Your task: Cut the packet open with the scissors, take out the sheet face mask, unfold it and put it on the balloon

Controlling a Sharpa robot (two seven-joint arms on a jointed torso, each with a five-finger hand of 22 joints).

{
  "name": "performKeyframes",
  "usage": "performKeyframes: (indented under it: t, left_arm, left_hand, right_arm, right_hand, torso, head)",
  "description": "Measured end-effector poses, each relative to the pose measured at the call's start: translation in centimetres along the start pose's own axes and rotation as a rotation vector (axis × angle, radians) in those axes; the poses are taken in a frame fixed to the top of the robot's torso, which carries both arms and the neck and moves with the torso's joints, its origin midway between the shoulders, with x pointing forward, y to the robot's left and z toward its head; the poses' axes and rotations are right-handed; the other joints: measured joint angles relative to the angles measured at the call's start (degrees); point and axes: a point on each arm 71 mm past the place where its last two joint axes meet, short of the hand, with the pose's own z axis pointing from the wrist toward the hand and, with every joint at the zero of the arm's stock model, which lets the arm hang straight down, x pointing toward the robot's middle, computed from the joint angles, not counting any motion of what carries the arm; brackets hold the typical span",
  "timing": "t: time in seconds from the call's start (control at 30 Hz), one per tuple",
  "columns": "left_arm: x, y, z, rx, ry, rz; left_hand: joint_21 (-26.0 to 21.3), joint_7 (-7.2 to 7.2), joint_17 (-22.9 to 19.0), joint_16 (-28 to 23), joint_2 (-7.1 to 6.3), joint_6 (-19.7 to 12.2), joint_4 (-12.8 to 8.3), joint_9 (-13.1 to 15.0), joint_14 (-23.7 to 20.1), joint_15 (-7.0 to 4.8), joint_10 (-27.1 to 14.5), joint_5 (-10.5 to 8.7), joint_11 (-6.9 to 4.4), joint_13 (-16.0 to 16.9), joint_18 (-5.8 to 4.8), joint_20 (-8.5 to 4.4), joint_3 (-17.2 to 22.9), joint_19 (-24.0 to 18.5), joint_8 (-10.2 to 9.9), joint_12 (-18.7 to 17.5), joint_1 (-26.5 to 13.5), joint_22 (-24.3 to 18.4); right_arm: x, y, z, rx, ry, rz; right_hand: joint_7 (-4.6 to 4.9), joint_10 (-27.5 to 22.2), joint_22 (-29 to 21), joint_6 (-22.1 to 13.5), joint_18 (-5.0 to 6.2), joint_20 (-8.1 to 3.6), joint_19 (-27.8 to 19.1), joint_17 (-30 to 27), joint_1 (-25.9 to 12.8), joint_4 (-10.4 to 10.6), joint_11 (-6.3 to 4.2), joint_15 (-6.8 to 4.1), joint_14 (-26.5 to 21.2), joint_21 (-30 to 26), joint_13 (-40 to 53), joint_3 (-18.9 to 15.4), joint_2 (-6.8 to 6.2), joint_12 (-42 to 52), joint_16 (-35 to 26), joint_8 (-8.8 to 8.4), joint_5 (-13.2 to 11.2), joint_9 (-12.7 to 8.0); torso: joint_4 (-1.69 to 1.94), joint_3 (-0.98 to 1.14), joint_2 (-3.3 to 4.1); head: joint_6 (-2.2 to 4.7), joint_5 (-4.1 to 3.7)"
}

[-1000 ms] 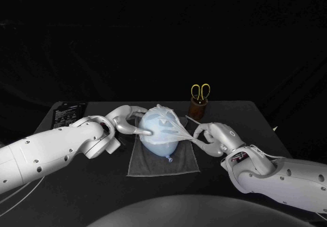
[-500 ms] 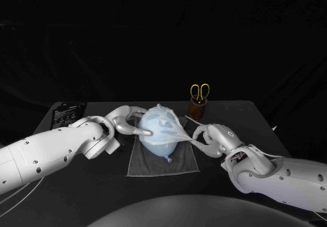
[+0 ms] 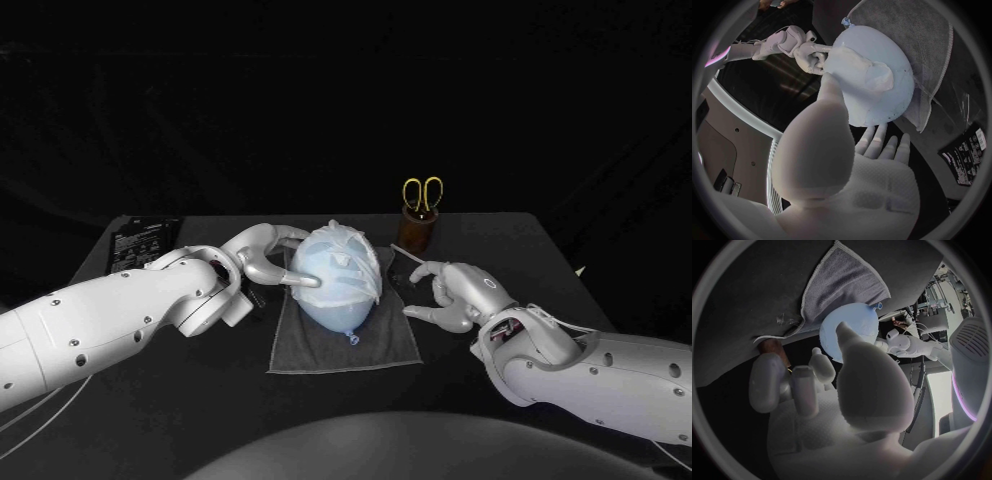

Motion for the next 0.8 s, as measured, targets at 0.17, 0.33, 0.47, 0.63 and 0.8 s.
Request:
performKeyframes:
  t: [0.17,0.33,0.47,0.63,0.8]
  left_arm:
    - [0.0,0.0,-0.1,-0.001,-0.001,0.000]
    - [-0.3,0.0,-0.3,0.006,-0.004,-0.006]
    - [-0.6,0.1,-0.8,0.016,-0.010,-0.030]
    - [-1.3,-0.3,-1.4,0.044,-0.018,-0.086]
    - [-2.4,-1.0,-2.0,0.078,-0.027,-0.139]
  left_hand:
    - [0.00,0.00,0.00,0.00,0.00,0.00,0.00,-0.01,0.00,0.00,0.00,0.00,0.00,-0.01,0.00,0.00,0.00,0.00,0.00,0.00,0.00,0.00]
    - [0.00,0.00,0.01,0.00,0.00,0.00,0.00,0.00,0.00,0.00,0.00,0.00,0.00,-0.01,0.00,0.00,0.00,0.00,0.00,0.00,0.00,0.00]
    - [0.00,0.00,0.30,0.00,0.00,0.00,0.07,0.09,0.63,0.63,0.03,0.00,0.03,-0.01,0.00,0.00,0.12,0.00,0.00,0.00,0.00,0.08]
    - [0.00,0.00,0.59,0.33,-0.07,0.00,0.00,0.21,1.74,1.33,0.64,0.00,0.63,0.01,0.00,0.00,0.32,0.00,0.00,0.27,0.69,0.14]
    - [0.00,0.00,0.58,0.33,-0.07,0.00,0.00,0.21,1.74,1.33,0.64,0.00,0.63,0.01,0.00,0.00,0.32,0.00,0.00,0.27,0.69,0.14]
  right_arm:
    - [0.0,-0.2,0.0,0.020,0.015,0.021]
    - [-1.2,-0.3,0.9,0.044,0.005,0.085]
    - [-3.1,-0.4,2.8,0.072,-0.013,0.167]
    - [-5.4,-0.7,5.9,0.103,-0.004,0.270]
    - [-6.8,-0.7,8.7,0.125,0.031,0.366]
  right_hand:
    - [-0.08,1.06,-0.02,2.61,0.00,0.48,0.21,0.04,3.97,1.99,-0.05,0.01,0.01,1.38,0.63,-4.31,3.24,1.79,0.00,0.50,0.00,-0.14]
    - [-0.50,3.64,-0.03,4.85,0.00,0.21,0.60,0.03,6.25,2.82,-0.55,0.02,0.02,4.57,2.78,-3.61,6.64,4.06,0.80,0.44,0.00,-0.70]
    - [-0.78,7.27,-0.03,7.39,-0.01,-0.01,0.81,0.03,7.24,4.06,-0.72,0.02,0.02,8.90,5.70,-2.37,9.50,9.02,2.14,-2.02,0.00,-2.44]
    - [-1.20,9.63,-0.01,10.28,-0.96,-0.52,0.68,0.03,7.95,4.72,-0.92,-0.23,-0.19,12.77,5.61,-1.95,11.03,14.99,2.71,-4.51,0.00,-4.02]
    - [-1.17,10.70,0.00,10.84,-0.97,-0.53,0.68,0.00,7.88,5.00,-1.06,-0.23,-0.19,13.34,5.61,-1.91,11.41,16.91,2.70,-5.49,0.00,-4.61]
  torso:
    - [-0.05,0.01,0.00]
    - [-0.04,0.03,0.02]
    - [-0.03,0.04,0.03]
    - [0.03,0.03,0.04]
    - [0.10,0.02,0.03]
  head:
    - [0.00,-0.03]
    - [0.00,-0.12]
    - [0.00,-0.24]
    - [0.00,-0.42]
    - [0.00,-0.40]
